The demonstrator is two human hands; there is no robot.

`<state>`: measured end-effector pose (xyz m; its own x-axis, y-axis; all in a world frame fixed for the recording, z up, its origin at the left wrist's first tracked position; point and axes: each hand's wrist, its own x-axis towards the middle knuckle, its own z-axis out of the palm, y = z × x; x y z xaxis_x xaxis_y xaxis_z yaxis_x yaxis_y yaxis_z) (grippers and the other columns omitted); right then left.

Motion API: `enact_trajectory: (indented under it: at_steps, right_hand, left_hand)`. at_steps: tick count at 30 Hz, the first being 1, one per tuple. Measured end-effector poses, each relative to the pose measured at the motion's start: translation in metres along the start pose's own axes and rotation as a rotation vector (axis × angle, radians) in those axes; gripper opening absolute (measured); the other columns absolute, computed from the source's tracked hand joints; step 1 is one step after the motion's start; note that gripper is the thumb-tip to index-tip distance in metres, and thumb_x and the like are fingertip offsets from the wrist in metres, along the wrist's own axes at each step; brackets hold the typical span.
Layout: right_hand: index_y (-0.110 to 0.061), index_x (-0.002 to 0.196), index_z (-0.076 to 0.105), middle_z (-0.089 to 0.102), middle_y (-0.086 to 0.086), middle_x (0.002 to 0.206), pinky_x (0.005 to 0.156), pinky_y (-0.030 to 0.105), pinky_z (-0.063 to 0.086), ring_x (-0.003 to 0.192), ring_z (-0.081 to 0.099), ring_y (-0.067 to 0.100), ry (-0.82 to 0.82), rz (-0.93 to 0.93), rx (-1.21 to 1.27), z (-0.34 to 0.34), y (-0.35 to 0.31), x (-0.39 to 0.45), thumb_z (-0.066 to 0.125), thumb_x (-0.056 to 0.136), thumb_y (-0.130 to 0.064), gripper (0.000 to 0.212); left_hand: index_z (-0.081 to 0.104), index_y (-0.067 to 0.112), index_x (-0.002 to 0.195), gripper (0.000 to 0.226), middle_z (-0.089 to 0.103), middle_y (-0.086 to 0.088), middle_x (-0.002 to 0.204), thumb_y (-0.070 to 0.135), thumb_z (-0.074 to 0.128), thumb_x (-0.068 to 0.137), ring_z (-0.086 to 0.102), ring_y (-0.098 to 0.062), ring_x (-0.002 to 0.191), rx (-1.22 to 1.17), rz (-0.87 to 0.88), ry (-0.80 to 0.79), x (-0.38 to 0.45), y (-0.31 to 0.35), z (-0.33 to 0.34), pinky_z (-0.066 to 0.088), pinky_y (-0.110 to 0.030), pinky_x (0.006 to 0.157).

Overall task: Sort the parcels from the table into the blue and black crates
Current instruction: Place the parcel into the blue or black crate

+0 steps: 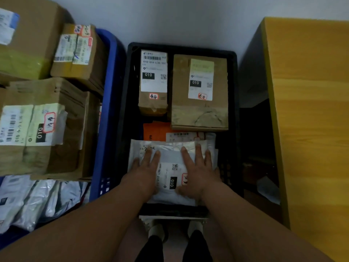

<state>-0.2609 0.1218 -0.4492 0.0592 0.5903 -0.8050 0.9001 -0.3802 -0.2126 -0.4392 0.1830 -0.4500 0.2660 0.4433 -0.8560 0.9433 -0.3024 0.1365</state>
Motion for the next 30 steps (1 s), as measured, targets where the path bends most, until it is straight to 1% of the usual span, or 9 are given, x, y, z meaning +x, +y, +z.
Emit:
enact_trajectory:
  at_steps: [7, 11, 14, 16, 19, 22, 24, 27, 30]
  right_hand:
    - [-0.047, 0.137, -0.041, -0.052, 0.001, 0.146, 0.114, 0.068, 0.006, 0.14, -0.039, 0.036, -0.051, 0.029, -0.005, 0.018, 0.003, 0.029, 0.07, 0.072, -0.065, 0.13]
    - [-0.045, 0.136, -0.042, -0.053, 0.003, 0.145, 0.112, 0.067, -0.001, 0.137, -0.041, 0.038, -0.083, 0.026, -0.043, 0.022, 0.006, 0.043, 0.067, 0.073, -0.068, 0.128]
    - [-0.046, 0.134, -0.045, -0.057, 0.004, 0.141, 0.113, 0.067, -0.004, 0.135, -0.044, 0.039, -0.111, 0.027, -0.06, 0.026, 0.007, 0.052, 0.066, 0.072, -0.07, 0.129]
    - [-0.046, 0.127, -0.049, -0.062, 0.002, 0.134, 0.112, 0.066, -0.007, 0.132, -0.047, 0.039, -0.117, 0.018, -0.057, 0.029, 0.01, 0.057, 0.067, 0.072, -0.071, 0.13]
    - [-0.045, 0.121, -0.051, -0.066, 0.002, 0.126, 0.111, 0.067, -0.011, 0.122, -0.055, 0.038, -0.138, 0.002, -0.064, 0.032, 0.013, 0.063, 0.065, 0.074, -0.071, 0.128]
    - [-0.045, 0.118, -0.053, -0.068, 0.003, 0.123, 0.111, 0.067, -0.012, 0.11, -0.062, 0.037, -0.153, -0.002, -0.064, 0.036, 0.014, 0.069, 0.063, 0.075, -0.071, 0.127]
    - [-0.046, 0.114, -0.056, -0.07, 0.002, 0.121, 0.11, 0.067, -0.013, 0.108, -0.063, 0.037, -0.151, 0.001, -0.068, 0.04, 0.015, 0.073, 0.063, 0.076, -0.071, 0.127]
    - [-0.044, 0.115, -0.055, -0.071, 0.003, 0.119, 0.109, 0.067, -0.015, 0.108, -0.064, 0.038, -0.148, -0.002, -0.072, 0.044, 0.017, 0.077, 0.063, 0.075, -0.073, 0.128]
    - [-0.043, 0.117, -0.055, -0.071, 0.004, 0.119, 0.109, 0.067, -0.015, 0.108, -0.064, 0.038, -0.135, -0.008, -0.081, 0.048, 0.018, 0.08, 0.062, 0.074, -0.074, 0.129]
  left_hand:
    - [-0.036, 0.033, 0.144, 0.119, -0.041, 0.007, 0.152, 0.038, 0.068, 0.086, -0.012, -0.039, 0.147, -0.036, -0.034, -0.033, 0.037, -0.003, 0.022, 0.022, -0.058, 0.116]
    - [-0.038, 0.033, 0.142, 0.133, -0.047, 0.009, 0.145, 0.036, 0.079, 0.078, -0.014, -0.04, 0.147, -0.034, -0.027, -0.076, 0.049, -0.004, 0.026, 0.019, -0.057, 0.117]
    - [-0.039, 0.031, 0.141, 0.138, -0.046, 0.005, 0.148, 0.034, 0.082, 0.075, -0.014, -0.041, 0.146, -0.036, -0.031, -0.096, 0.059, -0.005, 0.029, 0.018, -0.056, 0.118]
    - [-0.045, 0.032, 0.134, 0.137, -0.049, 0.007, 0.144, 0.036, 0.08, 0.077, -0.013, -0.042, 0.147, -0.039, -0.026, -0.078, 0.065, -0.007, 0.034, 0.018, -0.056, 0.118]
    - [-0.054, 0.037, 0.112, 0.132, -0.051, 0.011, 0.13, 0.041, 0.075, 0.082, -0.011, -0.042, 0.147, -0.051, -0.021, -0.053, 0.073, -0.009, 0.042, 0.023, -0.056, 0.116]
    - [-0.059, 0.037, 0.104, 0.138, -0.053, 0.01, 0.129, 0.04, 0.077, 0.079, -0.012, -0.044, 0.146, -0.036, -0.028, -0.058, 0.078, -0.01, 0.046, 0.024, -0.055, 0.116]
    - [-0.056, 0.035, 0.107, 0.136, -0.053, 0.006, 0.13, 0.034, 0.077, 0.08, -0.013, -0.044, 0.146, -0.018, -0.018, -0.058, 0.078, -0.008, 0.047, 0.026, -0.054, 0.116]
    - [-0.048, 0.03, 0.12, 0.132, -0.051, 0.003, 0.135, 0.024, 0.078, 0.08, -0.014, -0.044, 0.146, -0.003, -0.001, -0.062, 0.077, -0.006, 0.044, 0.027, -0.052, 0.116]
    - [-0.048, 0.03, 0.119, 0.13, -0.053, 0.003, 0.133, 0.026, 0.077, 0.081, -0.015, -0.044, 0.145, -0.014, -0.002, -0.061, 0.08, -0.007, 0.046, 0.025, -0.052, 0.116]
